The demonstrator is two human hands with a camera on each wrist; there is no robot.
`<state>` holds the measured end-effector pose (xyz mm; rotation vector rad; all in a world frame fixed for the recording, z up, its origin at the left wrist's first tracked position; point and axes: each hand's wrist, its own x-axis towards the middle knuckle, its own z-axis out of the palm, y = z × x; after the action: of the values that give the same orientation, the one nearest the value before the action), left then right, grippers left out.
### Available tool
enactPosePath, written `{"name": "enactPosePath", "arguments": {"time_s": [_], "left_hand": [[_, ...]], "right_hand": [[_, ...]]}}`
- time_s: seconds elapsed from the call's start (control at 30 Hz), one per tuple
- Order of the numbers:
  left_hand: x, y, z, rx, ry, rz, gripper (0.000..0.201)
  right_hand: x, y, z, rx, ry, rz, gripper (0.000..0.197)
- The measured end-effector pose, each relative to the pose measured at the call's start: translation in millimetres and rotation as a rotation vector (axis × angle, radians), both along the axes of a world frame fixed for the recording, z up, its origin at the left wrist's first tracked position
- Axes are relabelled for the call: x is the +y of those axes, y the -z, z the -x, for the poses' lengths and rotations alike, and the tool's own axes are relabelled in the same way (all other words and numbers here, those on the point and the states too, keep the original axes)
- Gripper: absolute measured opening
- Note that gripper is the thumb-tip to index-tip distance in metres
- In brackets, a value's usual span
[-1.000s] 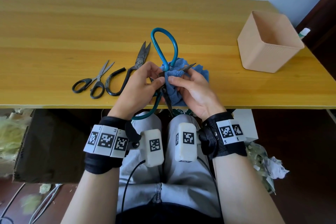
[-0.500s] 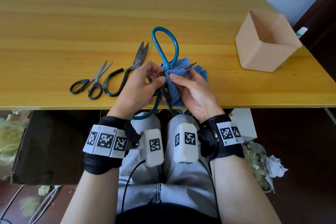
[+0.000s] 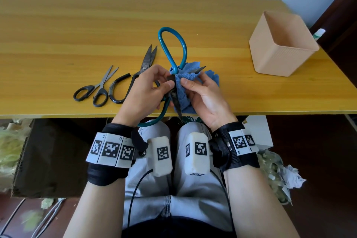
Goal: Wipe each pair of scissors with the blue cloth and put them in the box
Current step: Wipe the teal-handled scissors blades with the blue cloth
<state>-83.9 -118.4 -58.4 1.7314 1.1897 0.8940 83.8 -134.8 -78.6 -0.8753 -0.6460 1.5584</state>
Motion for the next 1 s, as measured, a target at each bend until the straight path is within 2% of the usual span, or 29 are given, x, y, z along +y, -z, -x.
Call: {"name": "enactPosePath", "arguments": {"time_s": [0.23, 0.43, 0.57, 0.7, 1.0], "left_hand": [[0.4, -0.9, -0.4, 0.001, 0.004, 0.039, 0.011], [-1.7, -5.8, -3.0, 0.011, 0.003, 0.066, 0.020], [-2.8, -7.9, -6.5, -0.062, -0.044, 0.093, 0.031], [-2.7, -10.2, -11.3, -0.121, -0.104, 0.116, 0.031], [-5.0, -16.0, -13.5, -0.100, -0.192, 0.172, 0.036]], "right_hand": [[3.1, 1.4, -3.0, 0.016, -0.011, -0.010, 0.018], [2.0, 1.2, -1.8, -0.010, -0.021, -0.039, 0.020], [1.3, -0.9, -0.6, -0.023, -0.044, -0.056, 0.024], [0.1, -1.9, -0.3, -0.016, -0.049, -0.072, 0.024], [0.5, 0.5, 1.4, 0.035, -0.020, -0.053, 0.021]]}}
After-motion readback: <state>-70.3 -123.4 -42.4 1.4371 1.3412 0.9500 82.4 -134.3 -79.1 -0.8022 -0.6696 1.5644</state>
